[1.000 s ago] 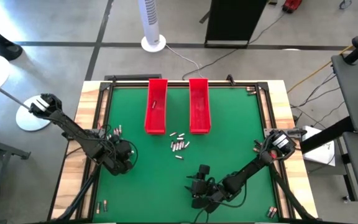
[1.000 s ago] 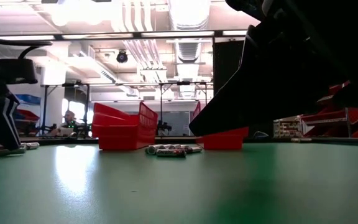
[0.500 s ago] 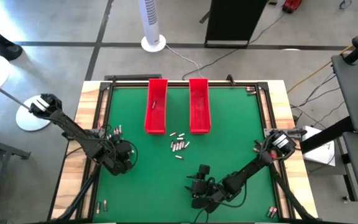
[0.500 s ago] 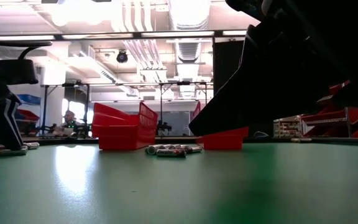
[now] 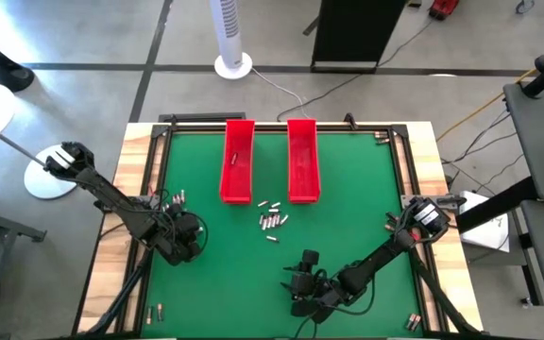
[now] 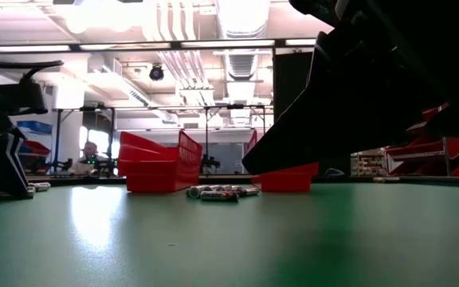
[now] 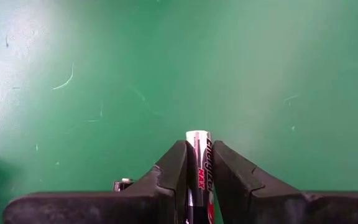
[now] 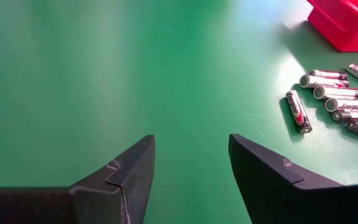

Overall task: Sort batteries
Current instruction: Put the silver battery into the left red bin

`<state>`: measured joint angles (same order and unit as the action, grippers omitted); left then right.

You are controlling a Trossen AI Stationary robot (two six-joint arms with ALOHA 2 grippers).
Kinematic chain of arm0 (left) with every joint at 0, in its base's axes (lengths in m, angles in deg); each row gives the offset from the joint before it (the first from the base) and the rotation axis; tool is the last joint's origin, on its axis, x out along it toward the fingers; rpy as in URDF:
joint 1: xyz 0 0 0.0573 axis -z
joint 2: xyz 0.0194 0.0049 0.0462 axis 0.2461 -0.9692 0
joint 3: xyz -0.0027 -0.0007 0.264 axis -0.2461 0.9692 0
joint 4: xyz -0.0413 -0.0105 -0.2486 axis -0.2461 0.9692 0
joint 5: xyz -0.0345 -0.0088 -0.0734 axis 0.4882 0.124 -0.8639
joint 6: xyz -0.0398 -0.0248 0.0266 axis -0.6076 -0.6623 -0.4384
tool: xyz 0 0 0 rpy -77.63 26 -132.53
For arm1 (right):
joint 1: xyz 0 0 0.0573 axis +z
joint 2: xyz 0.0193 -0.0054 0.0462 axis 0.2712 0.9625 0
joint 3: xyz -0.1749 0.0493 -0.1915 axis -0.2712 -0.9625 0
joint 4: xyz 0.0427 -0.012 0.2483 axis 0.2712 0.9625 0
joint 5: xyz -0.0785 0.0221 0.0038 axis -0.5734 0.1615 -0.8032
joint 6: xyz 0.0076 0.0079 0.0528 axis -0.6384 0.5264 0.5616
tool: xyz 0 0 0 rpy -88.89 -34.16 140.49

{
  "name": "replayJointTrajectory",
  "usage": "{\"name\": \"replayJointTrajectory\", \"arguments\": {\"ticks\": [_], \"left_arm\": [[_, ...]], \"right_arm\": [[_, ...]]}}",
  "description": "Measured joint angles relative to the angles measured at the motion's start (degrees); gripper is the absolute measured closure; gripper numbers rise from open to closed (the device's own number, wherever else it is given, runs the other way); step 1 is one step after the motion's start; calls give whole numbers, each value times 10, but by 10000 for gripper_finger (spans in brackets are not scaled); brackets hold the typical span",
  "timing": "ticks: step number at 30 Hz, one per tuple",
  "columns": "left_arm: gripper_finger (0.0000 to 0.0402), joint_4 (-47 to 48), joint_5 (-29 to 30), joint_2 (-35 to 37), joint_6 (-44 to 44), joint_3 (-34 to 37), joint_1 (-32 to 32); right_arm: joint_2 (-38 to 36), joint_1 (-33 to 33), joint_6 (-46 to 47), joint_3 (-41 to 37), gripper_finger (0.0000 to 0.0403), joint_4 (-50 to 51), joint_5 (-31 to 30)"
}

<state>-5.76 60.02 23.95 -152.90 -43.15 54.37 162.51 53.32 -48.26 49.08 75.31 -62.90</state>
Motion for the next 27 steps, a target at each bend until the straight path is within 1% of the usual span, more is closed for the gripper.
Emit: {"name": "replayJointTrajectory", "arguments": {"ticks": [8,14,21,23,27], "left_arm": [[354,-11,-3,0,36,5,0],[355,-11,-9,0,30,5,-2],[378,-17,-9,0,25,5,-2],[378,-19,-4,0,31,4,-2],[379,-9,0,-2,52,-12,-3]], "right_arm": [[0,0,2,0,204,0,0],[0,0,6,0,204,0,2],[0,0,6,0,204,0,1],[-2,1,-2,5,204,2,2],[-24,4,-54,20,204,0,1]]}}
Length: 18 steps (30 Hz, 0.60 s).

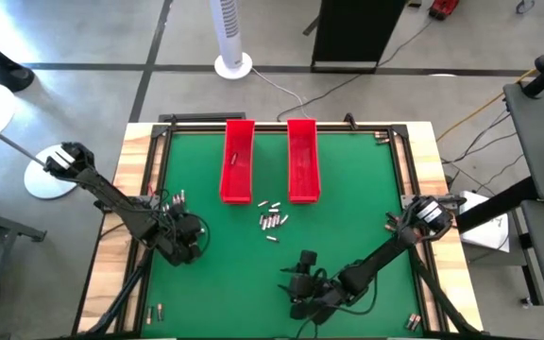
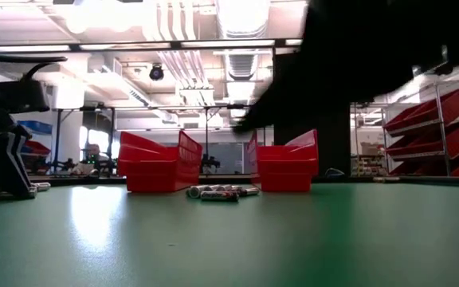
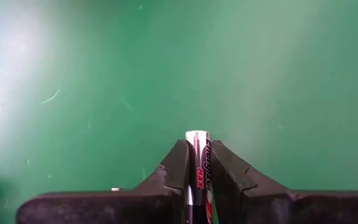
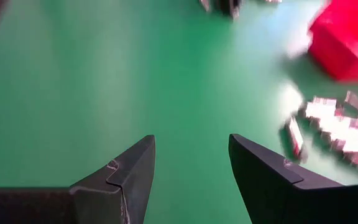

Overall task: Sort batteries
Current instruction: Put the silver battery into the left red bin

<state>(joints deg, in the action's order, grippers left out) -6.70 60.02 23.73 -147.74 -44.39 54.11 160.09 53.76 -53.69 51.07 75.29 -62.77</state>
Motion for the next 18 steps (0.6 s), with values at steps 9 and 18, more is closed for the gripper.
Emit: {"name": "replayJointTrajectory", "arguments": {"ticks": [9,18], "left_arm": [[376,61,170,10,96,-125,-4],[369,-15,283,14,258,-195,-102]], "right_arm": [[-55,3,-81,3,204,-1,-19],[-47,-5,-57,2,204,-7,-16]]}}
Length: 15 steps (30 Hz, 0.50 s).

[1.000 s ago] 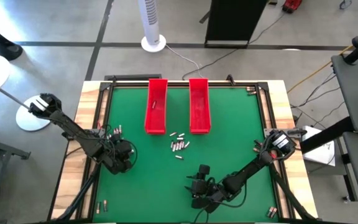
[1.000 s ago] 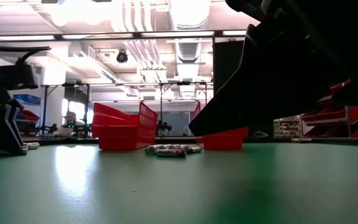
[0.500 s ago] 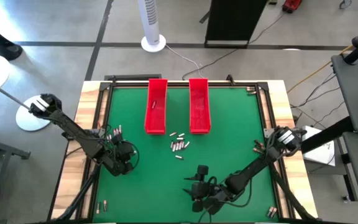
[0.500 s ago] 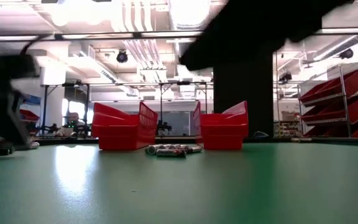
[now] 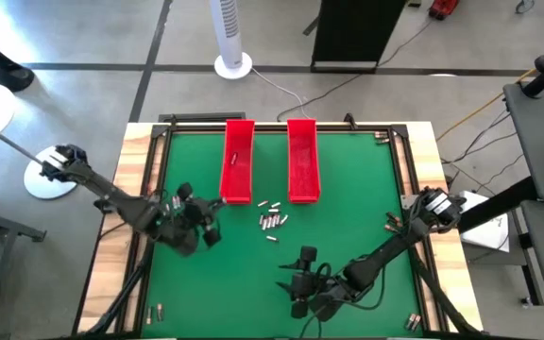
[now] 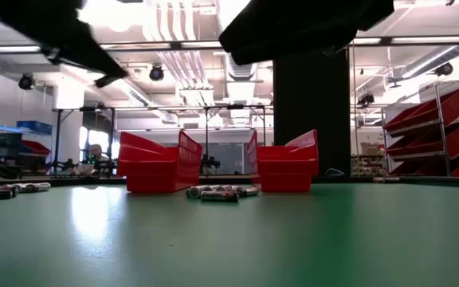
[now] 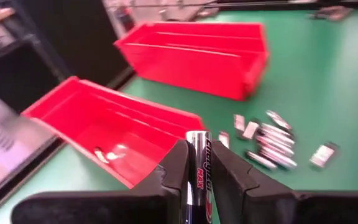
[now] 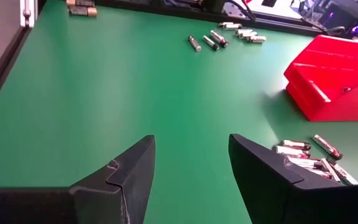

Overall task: Sort batteries
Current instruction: Put the silver battery into the left red bin

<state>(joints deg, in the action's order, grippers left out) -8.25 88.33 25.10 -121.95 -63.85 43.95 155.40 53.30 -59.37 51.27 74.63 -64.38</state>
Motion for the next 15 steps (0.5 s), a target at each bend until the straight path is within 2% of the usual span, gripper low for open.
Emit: {"name": "replayJointTrajectory", "arguments": {"ticks": [2,8,12,15], "left_arm": [[368,-30,-34,0,29,0,-52],[366,-150,-209,-18,140,10,-218],[366,-165,-258,-48,161,0,-299],[365,-166,-275,-77,171,-10,-335]], "right_arm": [[0,0,-6,0,204,-6,0],[0,8,-6,-1,204,-11,4],[0,18,-4,-2,204,-10,4],[0,27,-4,-4,204,-8,4]]}}
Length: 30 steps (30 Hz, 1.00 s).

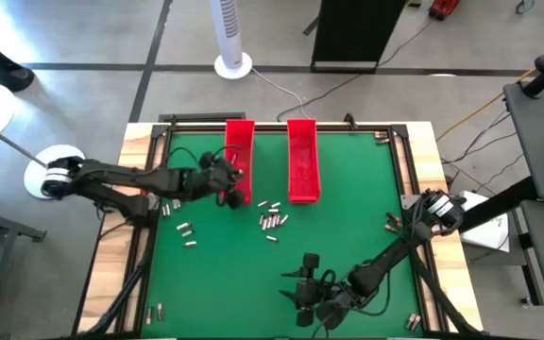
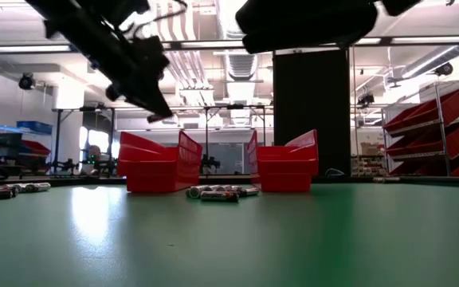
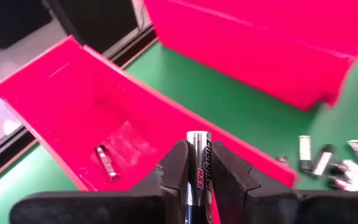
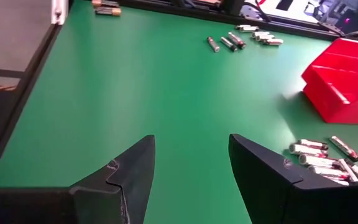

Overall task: Sort batteries
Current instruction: Put the silver battery into the left red bin

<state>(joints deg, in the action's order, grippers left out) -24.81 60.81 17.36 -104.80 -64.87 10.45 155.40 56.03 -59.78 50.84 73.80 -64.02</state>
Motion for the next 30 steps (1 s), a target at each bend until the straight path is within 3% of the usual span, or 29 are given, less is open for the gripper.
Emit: {"name": "replayJointTrajectory", "arguments": {"ticks": [6,12,18,21,25,30], "left_arm": [[334,0,10,-67,4,-26,-17],[272,23,10,-103,34,-80,-17],[222,184,44,-78,-11,-104,-13],[209,212,78,-32,-77,-97,12],[203,115,138,28,-138,-61,87],[203,-143,202,61,-90,19,205]], "right_arm": [[0,10,-8,-4,204,3,-4],[0,13,-15,-7,204,4,-77],[0,9,63,-13,204,75,-80],[0,-2,115,-31,204,109,-80],[0,-42,124,-75,204,78,-72],[1,-116,71,-125,204,-60,24]]}}
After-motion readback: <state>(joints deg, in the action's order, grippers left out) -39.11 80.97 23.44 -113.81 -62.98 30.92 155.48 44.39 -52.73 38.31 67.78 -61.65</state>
